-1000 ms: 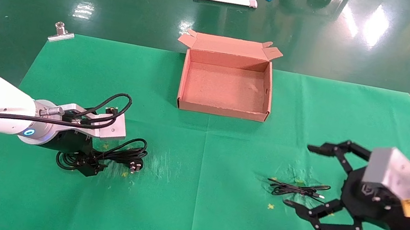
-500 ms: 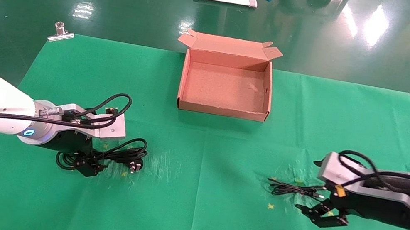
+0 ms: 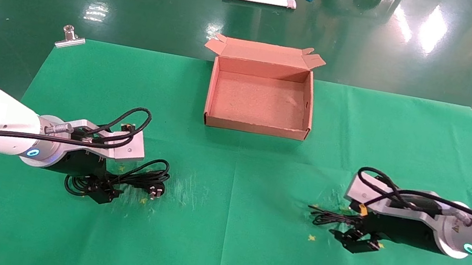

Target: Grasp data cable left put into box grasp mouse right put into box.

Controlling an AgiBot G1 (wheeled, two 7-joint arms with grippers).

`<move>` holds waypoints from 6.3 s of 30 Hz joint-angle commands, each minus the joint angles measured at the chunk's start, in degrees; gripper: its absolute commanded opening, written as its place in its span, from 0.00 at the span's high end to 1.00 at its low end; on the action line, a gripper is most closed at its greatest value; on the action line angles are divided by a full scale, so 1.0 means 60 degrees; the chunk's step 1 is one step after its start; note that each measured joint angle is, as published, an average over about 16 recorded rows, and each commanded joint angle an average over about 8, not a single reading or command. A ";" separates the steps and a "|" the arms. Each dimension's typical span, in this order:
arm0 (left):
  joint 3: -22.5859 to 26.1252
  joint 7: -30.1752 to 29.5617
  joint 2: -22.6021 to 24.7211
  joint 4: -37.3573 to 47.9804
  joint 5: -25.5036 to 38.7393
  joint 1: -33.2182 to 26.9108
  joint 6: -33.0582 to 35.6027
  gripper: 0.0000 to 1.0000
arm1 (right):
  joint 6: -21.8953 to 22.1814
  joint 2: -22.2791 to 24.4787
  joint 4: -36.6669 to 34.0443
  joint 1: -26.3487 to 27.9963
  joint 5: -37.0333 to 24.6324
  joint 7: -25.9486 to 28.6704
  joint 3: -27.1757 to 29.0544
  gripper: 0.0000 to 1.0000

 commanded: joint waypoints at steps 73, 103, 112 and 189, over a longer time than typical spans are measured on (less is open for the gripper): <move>-0.0905 0.1171 0.1267 0.1446 -0.1650 -0.1921 -0.0671 1.00 | 0.0450 0.0349 -0.0507 0.0734 0.0267 0.0186 0.0658 1.00; 0.3957 0.1855 0.3888 0.5598 -0.2459 -0.2708 -0.7016 0.00 | 0.0259 0.1312 -0.0337 0.2552 0.1602 0.0408 0.1981 1.00; 0.4133 0.0970 0.3317 0.6709 -0.2650 -0.3781 -0.6904 0.00 | 0.0431 0.0909 -0.0091 0.2694 0.1581 0.0350 0.1930 1.00; 0.4591 -0.3730 0.0574 0.2349 0.0955 -0.4243 -0.4939 0.00 | 0.1123 -0.3002 -0.2037 0.2237 0.1665 -0.1715 0.0460 0.00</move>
